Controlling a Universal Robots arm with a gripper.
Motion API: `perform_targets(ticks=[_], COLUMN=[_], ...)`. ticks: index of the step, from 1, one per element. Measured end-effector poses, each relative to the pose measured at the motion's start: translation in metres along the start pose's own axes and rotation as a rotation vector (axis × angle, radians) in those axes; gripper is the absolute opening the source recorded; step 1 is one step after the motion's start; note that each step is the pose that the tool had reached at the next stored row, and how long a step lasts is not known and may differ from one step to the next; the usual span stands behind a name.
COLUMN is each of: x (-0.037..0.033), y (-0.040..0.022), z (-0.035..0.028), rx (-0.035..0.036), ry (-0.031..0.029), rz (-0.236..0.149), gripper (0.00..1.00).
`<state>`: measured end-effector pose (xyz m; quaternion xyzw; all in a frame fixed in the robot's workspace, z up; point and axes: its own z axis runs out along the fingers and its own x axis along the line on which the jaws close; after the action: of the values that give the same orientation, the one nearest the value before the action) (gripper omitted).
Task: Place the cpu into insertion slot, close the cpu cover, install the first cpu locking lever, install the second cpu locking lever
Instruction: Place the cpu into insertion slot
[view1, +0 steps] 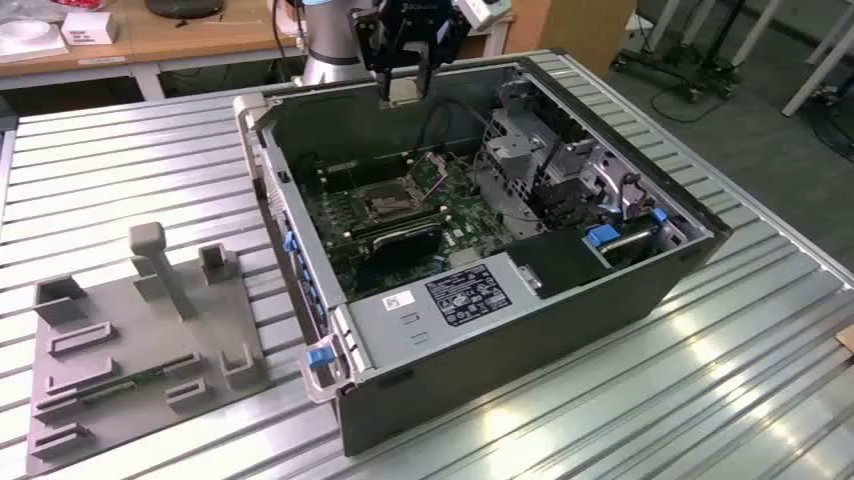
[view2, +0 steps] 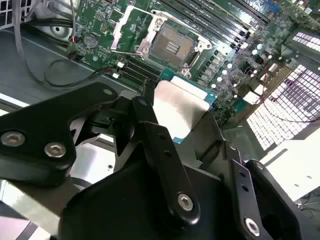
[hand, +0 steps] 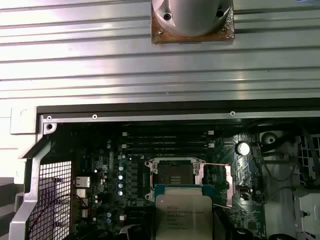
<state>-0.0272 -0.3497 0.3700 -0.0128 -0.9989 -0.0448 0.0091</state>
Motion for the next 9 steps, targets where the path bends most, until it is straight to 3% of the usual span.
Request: perform_targets(ticks=[9], x=[0.0000], y=[0.0000], z=[0.0000], rx=[0.0000], ry=[0.0000], rz=[0.000], gripper=[0.54])
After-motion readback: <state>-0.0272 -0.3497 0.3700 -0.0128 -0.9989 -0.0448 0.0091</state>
